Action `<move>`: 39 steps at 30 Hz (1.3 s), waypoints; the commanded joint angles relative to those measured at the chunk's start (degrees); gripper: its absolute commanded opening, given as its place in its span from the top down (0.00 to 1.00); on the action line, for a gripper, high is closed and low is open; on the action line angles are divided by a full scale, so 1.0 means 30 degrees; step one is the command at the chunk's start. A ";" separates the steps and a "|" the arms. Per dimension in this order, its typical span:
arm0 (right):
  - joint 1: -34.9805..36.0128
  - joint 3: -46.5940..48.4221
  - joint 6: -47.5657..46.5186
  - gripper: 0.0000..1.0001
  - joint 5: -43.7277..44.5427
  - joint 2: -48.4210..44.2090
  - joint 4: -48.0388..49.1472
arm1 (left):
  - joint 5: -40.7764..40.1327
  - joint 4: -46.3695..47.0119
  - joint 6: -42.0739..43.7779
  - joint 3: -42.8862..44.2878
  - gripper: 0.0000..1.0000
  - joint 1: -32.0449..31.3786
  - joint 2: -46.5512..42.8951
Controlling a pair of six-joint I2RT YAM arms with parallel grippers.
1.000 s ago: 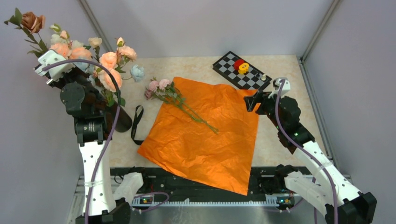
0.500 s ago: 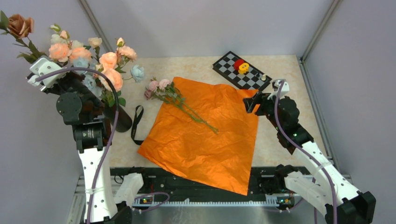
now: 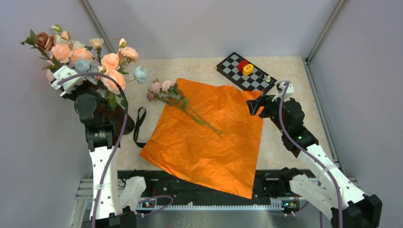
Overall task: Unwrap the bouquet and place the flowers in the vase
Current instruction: Insert the fake flower into the vase.
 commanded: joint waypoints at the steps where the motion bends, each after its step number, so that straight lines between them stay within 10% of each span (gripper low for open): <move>1: -0.0161 -0.0242 0.0261 0.27 -0.0221 -0.0021 0.0929 | 0.0146 0.1219 -0.1040 -0.0833 1.00 0.0312 -0.0615; 24: -0.0161 -0.0639 0.0505 0.27 -0.0382 0.0020 0.1130 | 0.0136 0.0734 -0.3151 -0.4782 0.87 0.0612 -0.1103; 39: -0.0168 -0.0670 0.0611 0.27 -0.0455 0.0078 0.1211 | 0.0564 -0.0247 -0.2398 -0.4001 0.56 0.0612 -0.2356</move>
